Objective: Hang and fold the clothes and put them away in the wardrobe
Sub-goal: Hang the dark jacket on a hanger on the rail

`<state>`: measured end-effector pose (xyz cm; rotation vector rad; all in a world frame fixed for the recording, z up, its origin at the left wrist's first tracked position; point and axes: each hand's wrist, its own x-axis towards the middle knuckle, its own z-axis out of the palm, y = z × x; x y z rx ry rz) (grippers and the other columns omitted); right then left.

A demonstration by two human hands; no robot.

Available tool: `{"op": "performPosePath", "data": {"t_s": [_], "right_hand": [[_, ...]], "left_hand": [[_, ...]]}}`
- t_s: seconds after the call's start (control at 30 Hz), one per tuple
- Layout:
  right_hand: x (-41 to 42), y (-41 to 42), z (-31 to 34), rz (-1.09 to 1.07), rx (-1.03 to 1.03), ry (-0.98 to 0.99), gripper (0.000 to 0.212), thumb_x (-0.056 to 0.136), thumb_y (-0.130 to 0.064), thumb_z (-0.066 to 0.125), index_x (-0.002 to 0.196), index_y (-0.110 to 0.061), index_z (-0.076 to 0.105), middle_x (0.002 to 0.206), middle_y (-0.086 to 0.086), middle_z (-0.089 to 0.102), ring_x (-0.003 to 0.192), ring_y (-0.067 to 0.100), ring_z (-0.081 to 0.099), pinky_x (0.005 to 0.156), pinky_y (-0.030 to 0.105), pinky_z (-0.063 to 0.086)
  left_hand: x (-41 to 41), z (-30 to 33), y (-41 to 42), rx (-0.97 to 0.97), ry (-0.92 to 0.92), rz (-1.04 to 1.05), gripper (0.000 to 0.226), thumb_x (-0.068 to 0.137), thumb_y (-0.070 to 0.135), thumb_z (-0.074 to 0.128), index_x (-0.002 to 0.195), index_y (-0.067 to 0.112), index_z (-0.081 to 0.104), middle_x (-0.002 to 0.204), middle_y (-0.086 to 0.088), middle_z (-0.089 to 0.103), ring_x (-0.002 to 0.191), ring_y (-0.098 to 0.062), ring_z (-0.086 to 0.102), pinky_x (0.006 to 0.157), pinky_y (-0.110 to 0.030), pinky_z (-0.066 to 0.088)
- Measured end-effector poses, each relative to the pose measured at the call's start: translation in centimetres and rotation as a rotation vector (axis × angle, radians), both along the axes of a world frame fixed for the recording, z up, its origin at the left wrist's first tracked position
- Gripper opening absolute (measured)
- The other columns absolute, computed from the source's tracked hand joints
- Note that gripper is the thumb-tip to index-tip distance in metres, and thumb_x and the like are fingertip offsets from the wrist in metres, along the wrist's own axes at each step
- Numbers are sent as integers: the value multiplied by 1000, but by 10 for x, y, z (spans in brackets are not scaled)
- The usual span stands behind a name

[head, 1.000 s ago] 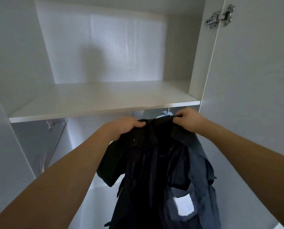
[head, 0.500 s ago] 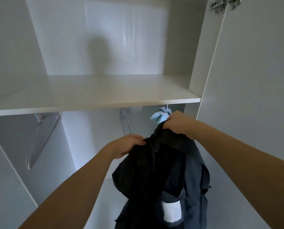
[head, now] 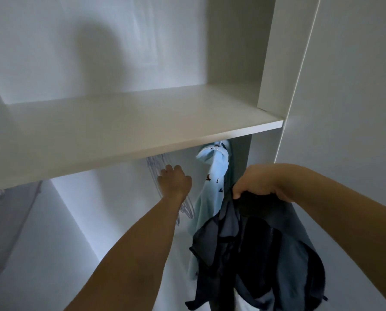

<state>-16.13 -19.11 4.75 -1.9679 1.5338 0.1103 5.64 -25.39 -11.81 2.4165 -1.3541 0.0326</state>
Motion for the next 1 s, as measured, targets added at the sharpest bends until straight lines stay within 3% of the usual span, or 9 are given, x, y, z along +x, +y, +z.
{"op": "performPosePath", "data": {"t_s": [0.13, 0.3, 0.4, 0.53, 0.63, 0.7, 0.83, 1.0], "right_hand": [[-3, -9, -1, -62, -25, 12, 15, 81, -21, 67, 82, -8, 60, 85, 9, 58, 73, 24, 58, 71, 30, 51], [-1, -15, -3, -49, -34, 44, 19, 85, -23, 64, 74, -11, 55, 79, 5, 53, 68, 18, 52, 71, 26, 47], [0, -12, -3, -22, -14, 48, 15, 88, -21, 60, 81, -9, 57, 79, 5, 51, 77, 21, 53, 77, 28, 46], [0, -11, -6, 11, -12, 61, 15, 91, -22, 56, 95, -8, 59, 80, 4, 49, 85, 22, 50, 76, 26, 42], [3, -14, -9, 15, -4, 36, 15, 91, -21, 56, 81, -10, 54, 88, 7, 50, 79, 20, 50, 70, 23, 42], [7, -15, -12, 0, 5, 27, 20, 91, -21, 56, 74, -11, 51, 86, 6, 50, 85, 22, 50, 74, 24, 42], [19, -18, -17, -32, 28, -15, 20, 90, -19, 56, 73, -12, 48, 80, 5, 48, 84, 23, 50, 74, 27, 42], [27, -23, -20, 3, -8, -4, 21, 91, -17, 54, 73, -11, 44, 75, 4, 44, 64, 14, 42, 56, 22, 35]], "left_hand": [[4, -10, -19, 109, -143, 66, 47, 90, 42, 50, 124, 9, 53, 140, -13, 36, 128, -32, 33, 100, -40, 30], [2, -17, -31, 244, -297, 90, 40, 89, 30, 47, 123, 10, 53, 133, -10, 31, 120, -28, 33, 100, -37, 29], [2, -19, -34, 277, -287, 115, 32, 90, 28, 44, 115, 13, 58, 129, -8, 30, 118, -27, 32, 100, -36, 27], [4, -19, -39, 299, -287, 155, 38, 95, 37, 36, 115, 15, 61, 130, -8, 30, 121, -27, 29, 103, -40, 25], [10, -21, -44, 319, -333, 158, 41, 97, 38, 33, 116, 16, 62, 131, -8, 31, 123, -27, 29, 105, -42, 24], [15, -23, -47, 316, -312, 163, 43, 98, 39, 31, 119, 16, 61, 133, -9, 30, 125, -27, 27, 107, -44, 22], [22, -25, -55, 326, -261, 177, 40, 97, 35, 36, 125, 16, 56, 142, -11, 24, 133, -29, 20, 110, -46, 17], [22, -30, -56, 283, -227, 196, 30, 93, 23, 43, 117, 15, 59, 143, -11, 24, 134, -30, 20, 112, -48, 15]]}}
